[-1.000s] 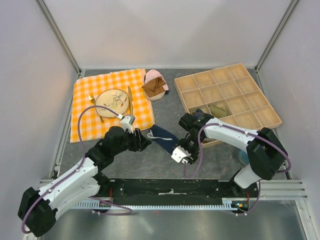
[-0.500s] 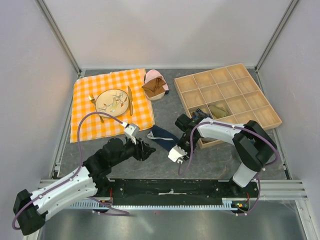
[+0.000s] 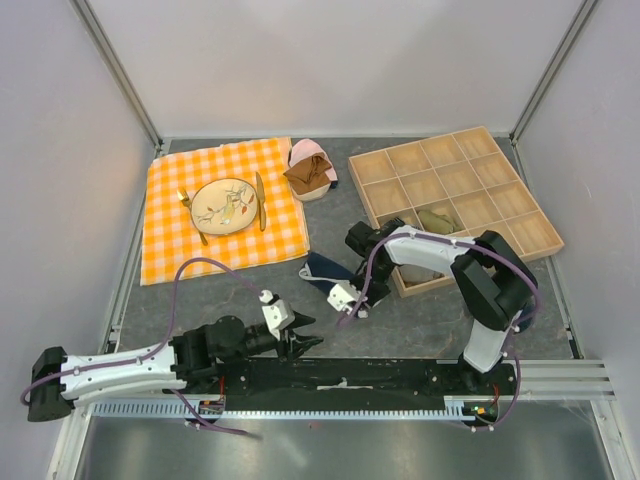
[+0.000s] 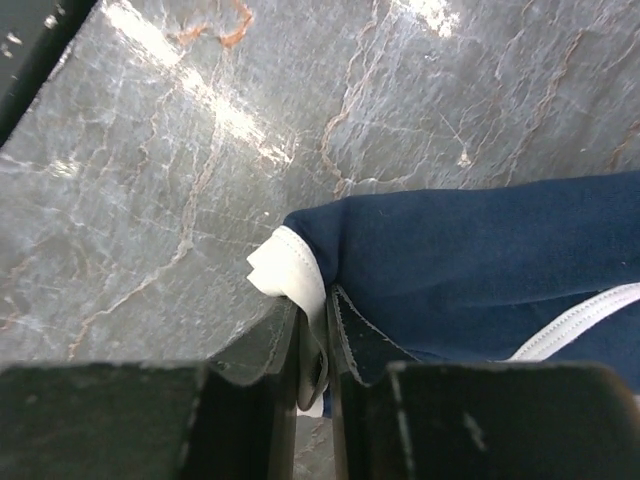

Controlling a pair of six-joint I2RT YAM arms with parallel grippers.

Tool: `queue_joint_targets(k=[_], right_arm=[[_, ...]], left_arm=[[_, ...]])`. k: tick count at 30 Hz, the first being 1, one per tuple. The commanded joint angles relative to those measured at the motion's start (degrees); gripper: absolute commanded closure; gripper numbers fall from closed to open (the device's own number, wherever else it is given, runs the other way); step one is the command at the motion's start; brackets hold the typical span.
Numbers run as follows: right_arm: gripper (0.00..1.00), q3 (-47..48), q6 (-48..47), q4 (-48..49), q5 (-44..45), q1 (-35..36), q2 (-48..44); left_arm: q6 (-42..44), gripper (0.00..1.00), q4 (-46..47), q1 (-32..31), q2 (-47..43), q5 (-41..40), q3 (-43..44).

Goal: Roll the underwear
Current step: Roll the underwear to the center of the board.

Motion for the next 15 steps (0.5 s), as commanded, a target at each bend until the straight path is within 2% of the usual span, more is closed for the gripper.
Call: queue_joint_targets(k=[1,7,11,15], right_arm=[[0.81,3.3,5.89,-12.08,-3.13,-0.25,4.63],[0.83,12.0,13.36,-21.76,-9.1,-0.33,13.41],[0.83,18.4,21.01,-22.82,-10.7,-0.25,18.42],[0.84,22.72,26.46,-23.88,-10.43,-0.33,24.22]], left_arm=[[7.45,0.43,6.86,-2.66,1.43,-2.56,0.02],[11.39,0.43,8.18,-6.96,12.15,-3.09,2.39],[15.44,0.42,10.1,-11.26,19.62,-6.6,4.15],[18.17,0.41,13.88,-12.15,26.39,-8.79,5.82]])
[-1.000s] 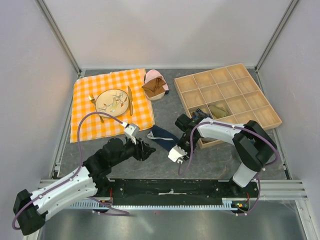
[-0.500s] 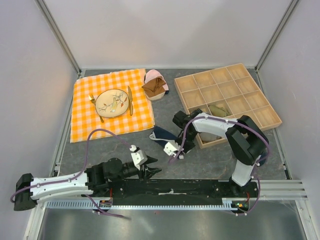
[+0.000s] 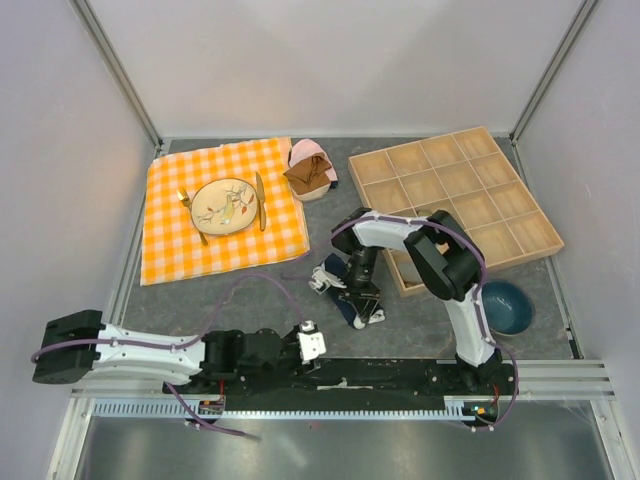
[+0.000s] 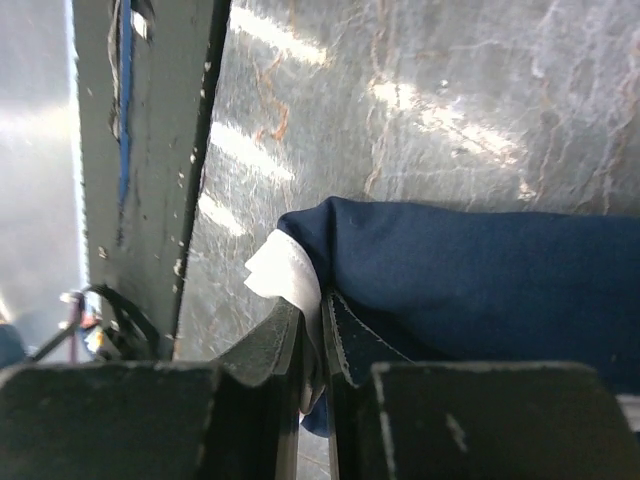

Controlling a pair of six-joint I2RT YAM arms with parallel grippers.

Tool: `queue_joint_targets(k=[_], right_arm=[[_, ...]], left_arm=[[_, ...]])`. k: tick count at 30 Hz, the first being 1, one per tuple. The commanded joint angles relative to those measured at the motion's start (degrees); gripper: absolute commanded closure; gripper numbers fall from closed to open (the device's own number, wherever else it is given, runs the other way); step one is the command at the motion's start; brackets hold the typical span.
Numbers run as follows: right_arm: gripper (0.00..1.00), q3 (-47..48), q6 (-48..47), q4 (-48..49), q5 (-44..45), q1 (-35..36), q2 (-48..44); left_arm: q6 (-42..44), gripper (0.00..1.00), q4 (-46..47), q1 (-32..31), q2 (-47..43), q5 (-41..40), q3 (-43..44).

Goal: Roll the underwear
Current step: Roll the underwear to the center of the board.

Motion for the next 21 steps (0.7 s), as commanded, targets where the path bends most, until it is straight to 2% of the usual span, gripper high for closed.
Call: queue_joint_targets(k=[1,5,12,17,21], right_arm=[[0.84,5.0,7.84,-2.05,-1.89,0.12,5.46],[0.84,7.81,8.64,-3.28,-1.8,-0.14,8.71],[0.83,8.7,8.64,-3.98,-3.2,-0.49,11.17],[0.81,8.35,8.2,-3.9,-3.47,-0.75,11.35],[0.81,8.0,7.94,-3.81,-3.47,-0.84,11.35]], left_arm=[[6.81,0.4,9.68,-0.98,8.05,-4.82,4.49],[11.02,0.39,14.35,-0.98,17.18,-6.06,7.21],[13.4,0.38,19.18,0.07,33.71,-8.95,13.45],[13.23,0.39,20.42,2.18,39.8,-10.45,16.97],[12.09,0.43,20.69,4.2,41.83,-7.74,18.11]])
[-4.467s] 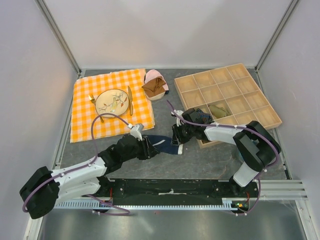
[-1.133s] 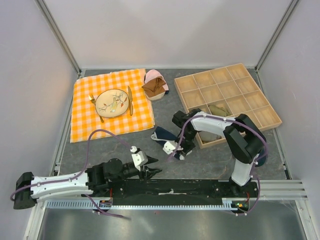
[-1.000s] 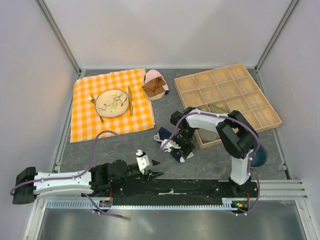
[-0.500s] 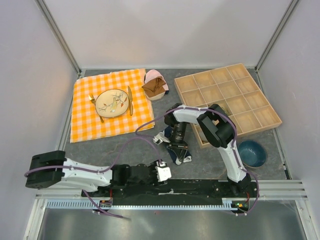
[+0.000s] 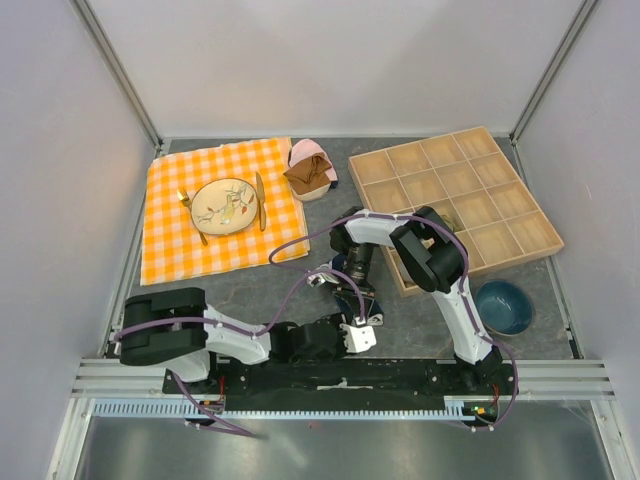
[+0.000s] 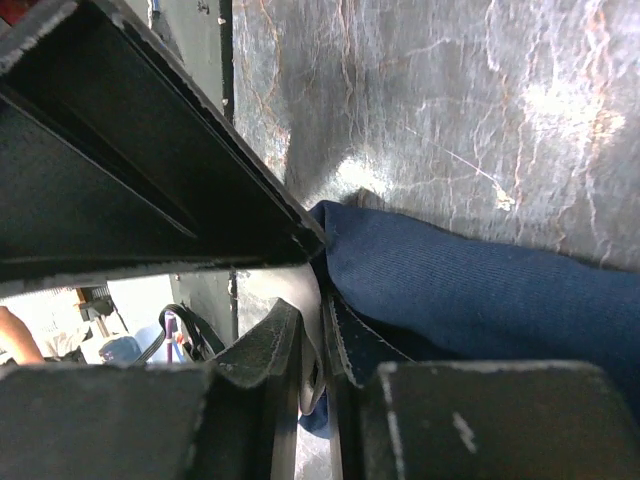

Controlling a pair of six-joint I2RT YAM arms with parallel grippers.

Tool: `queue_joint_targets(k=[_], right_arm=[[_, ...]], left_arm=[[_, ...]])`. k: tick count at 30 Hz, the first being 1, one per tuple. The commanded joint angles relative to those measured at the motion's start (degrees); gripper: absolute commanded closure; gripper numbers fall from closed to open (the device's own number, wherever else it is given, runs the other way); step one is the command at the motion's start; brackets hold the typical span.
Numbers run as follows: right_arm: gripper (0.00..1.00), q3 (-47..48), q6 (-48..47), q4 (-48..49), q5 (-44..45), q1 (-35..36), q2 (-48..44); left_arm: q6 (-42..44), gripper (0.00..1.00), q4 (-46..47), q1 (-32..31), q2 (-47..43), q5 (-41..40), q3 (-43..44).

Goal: Roll the underwear
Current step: Roll the underwear to the center of the board.

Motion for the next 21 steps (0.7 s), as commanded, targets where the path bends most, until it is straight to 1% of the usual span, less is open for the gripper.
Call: queue_joint_targets(k=[1,10,12,14,15,17,18,19,21], right_arm=[[0.81,0.21,-1.77,3.86,0.47,-0.01,1.89],[0.77,-0.23,-1.24,5.18,0.2,-0.1,1.8],[0.77,-0.49,-1.15,5.44,0.03,-0.1,1.8],[0.77,-0.75,-1.15,5.8,-0.24,-0.1,1.71],[0.76,-0.75,-1.15,5.71,-0.32,-0.1,1.54],[0.75,-1.1,-1.24,5.89,-0.5,-0.1,1.19],[0.75,-1.19,-1.32,5.89,-0.59,-0.27,1.1],[0.73,-1.45,-1.5,5.97,-0.76,-0.36,0.84],[0.72,-1.54,-1.68,5.89,-1.11,-0.45,0.4]], left_arm=[[0.37,0.44,5.22,2.1,1.94,0.36,2.62],[-3.84,0.45,7.85,3.51,5.1,4.58,2.71],[-4.38,0.48,8.29,3.69,6.33,4.76,2.97],[-5.26,0.55,8.03,4.04,6.6,4.76,3.32],[-5.52,0.65,7.59,4.13,6.6,4.76,3.32],[-7.19,0.77,6.71,5.0,6.17,5.28,3.5],[-8.06,0.93,5.58,5.62,5.73,6.68,3.5],[-9.64,0.97,5.13,6.67,5.38,7.13,3.41],[-11.05,0.98,4.34,7.81,4.5,9.4,2.89]])
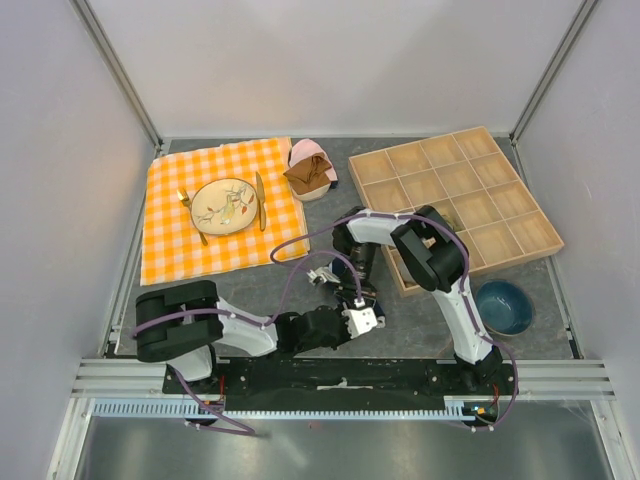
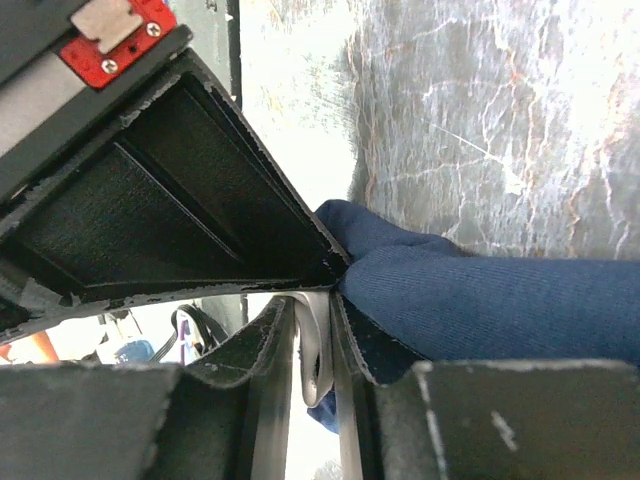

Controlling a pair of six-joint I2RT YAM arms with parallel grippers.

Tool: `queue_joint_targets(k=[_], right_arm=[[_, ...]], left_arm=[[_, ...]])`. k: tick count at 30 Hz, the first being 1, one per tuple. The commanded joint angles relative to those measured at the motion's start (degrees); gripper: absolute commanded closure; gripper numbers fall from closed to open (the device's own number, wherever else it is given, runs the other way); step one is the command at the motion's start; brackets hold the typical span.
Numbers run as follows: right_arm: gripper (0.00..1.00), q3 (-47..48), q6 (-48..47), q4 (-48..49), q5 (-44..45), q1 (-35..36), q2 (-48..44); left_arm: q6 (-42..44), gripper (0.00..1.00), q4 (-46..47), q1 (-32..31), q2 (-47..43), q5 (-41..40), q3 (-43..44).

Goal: Roll the underwear
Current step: Roll the underwear to the center of the board.

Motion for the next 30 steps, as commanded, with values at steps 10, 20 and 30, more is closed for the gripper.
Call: queue_joint_targets(k=[10,20,30], right_arm=[[0.59,0.47,-5.27,4.11,-3.82,-5.41,-5.18],[0.57,-1.54,-11.33,2.35,-5.14,-10.6,-15.01],[0.57,-13.04,-22.41,6.73,-7.42,-10.96,-28.03]], left_arm=[[-16.49,0.98,-1.6,9.38,-1.81,19.26,-1.36],[-22.81,0.98,-0.1,15.01,-1.98,29.62,-3.04],[-42.74,0.98,2.62,26.68,3.37,43.42,-3.56]])
